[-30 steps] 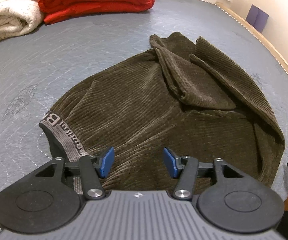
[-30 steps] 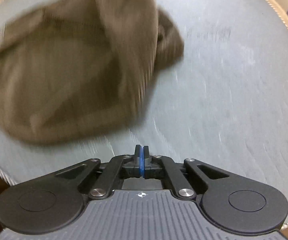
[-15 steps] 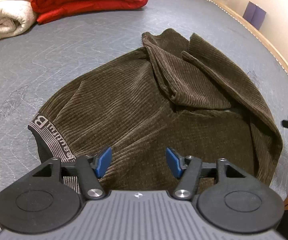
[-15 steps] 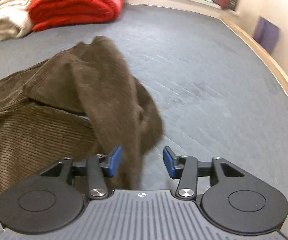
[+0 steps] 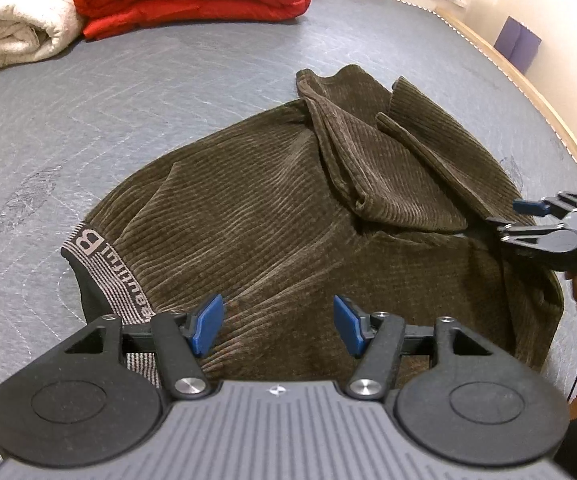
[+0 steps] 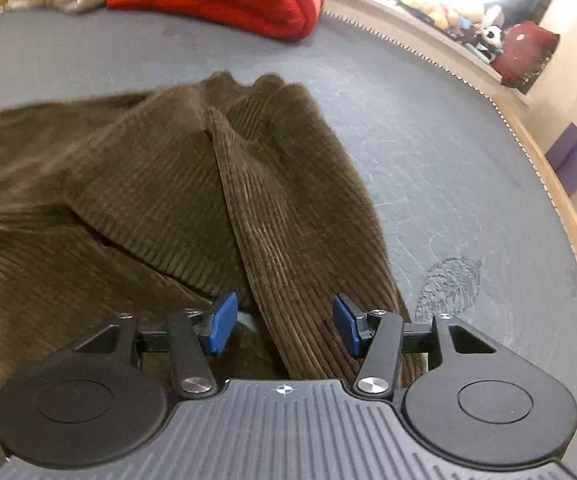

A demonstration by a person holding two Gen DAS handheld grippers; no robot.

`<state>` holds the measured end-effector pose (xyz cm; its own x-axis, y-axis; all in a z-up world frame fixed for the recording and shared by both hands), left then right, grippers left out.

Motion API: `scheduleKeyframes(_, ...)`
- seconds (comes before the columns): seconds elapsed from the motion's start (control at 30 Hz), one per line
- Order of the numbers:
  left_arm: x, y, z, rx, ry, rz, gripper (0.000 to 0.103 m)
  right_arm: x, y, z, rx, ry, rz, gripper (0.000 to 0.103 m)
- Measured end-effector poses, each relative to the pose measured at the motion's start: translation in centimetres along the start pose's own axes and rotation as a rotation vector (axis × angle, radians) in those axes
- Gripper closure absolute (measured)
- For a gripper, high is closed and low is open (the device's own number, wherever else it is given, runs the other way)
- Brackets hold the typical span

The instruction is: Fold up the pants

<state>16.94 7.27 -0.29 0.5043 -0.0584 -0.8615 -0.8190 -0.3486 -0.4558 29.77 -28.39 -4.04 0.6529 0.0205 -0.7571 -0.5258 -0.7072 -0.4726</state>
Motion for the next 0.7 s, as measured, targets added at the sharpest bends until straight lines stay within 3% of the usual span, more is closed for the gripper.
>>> scheduleKeyframes(0.13,0.0,-0.6,0.6,-0.014,-0.006,-0.005,0.037,2.5,-0.4,0.7,-0.046,0.017,0.071,0.055)
scheduleKeyframes(0.17,0.0,-0.8,0.7,-0.015,-0.008,-0.006,0.037,2.9,-0.3,0.6,-0.055,0.024,0.089,0.063)
scheduleKeyframes(0.2,0.0,-0.9,0.8,-0.017,-0.011,-0.006,0.037,3.0,-0.3,0.3,-0.054,0.027,0.091,0.085)
scheduleKeyframes(0.23,0.1,-0.9,0.9,-0.018,-0.014,-0.007,0.037,2.8,-0.3,-0.2,-0.033,0.016,0.078,0.096)
scheduleKeyframes(0.4,0.0,-0.8,0.8,-0.013,-0.018,-0.009,0.036,-1.8,1.9,-7.0,0.233,0.116,-0.083,0.096)
scheduleKeyframes(0.53,-0.2,-0.1,0.1,0.010,-0.015,-0.010,0.037,-5.1,9.1,-14.3,0.525,0.175,-0.082,0.097)
scheduleKeyframes(0.63,-0.4,0.5,-0.7,0.032,-0.002,-0.007,0.037,-6.1,16.9,-18.0,0.697,0.217,0.055,0.097)
scheduleKeyframes(0.7,-0.6,0.8,-1.3,0.054,0.005,-0.009,0.037,-5.9,22.3,-18.9,0.741,0.224,0.234,0.097)
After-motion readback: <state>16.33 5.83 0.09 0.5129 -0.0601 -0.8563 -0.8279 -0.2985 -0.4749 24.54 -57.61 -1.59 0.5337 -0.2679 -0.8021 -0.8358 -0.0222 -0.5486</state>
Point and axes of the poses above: each gripper's, at about its wrist camera, not at the fingertips, and x roughly the way its jaws point, z to its left, y to its underside, the point moved 1 cm from there along x, roughly the way its jaws point, and after that the axes turned 15 degrees about -x, right-handed, at the moved point
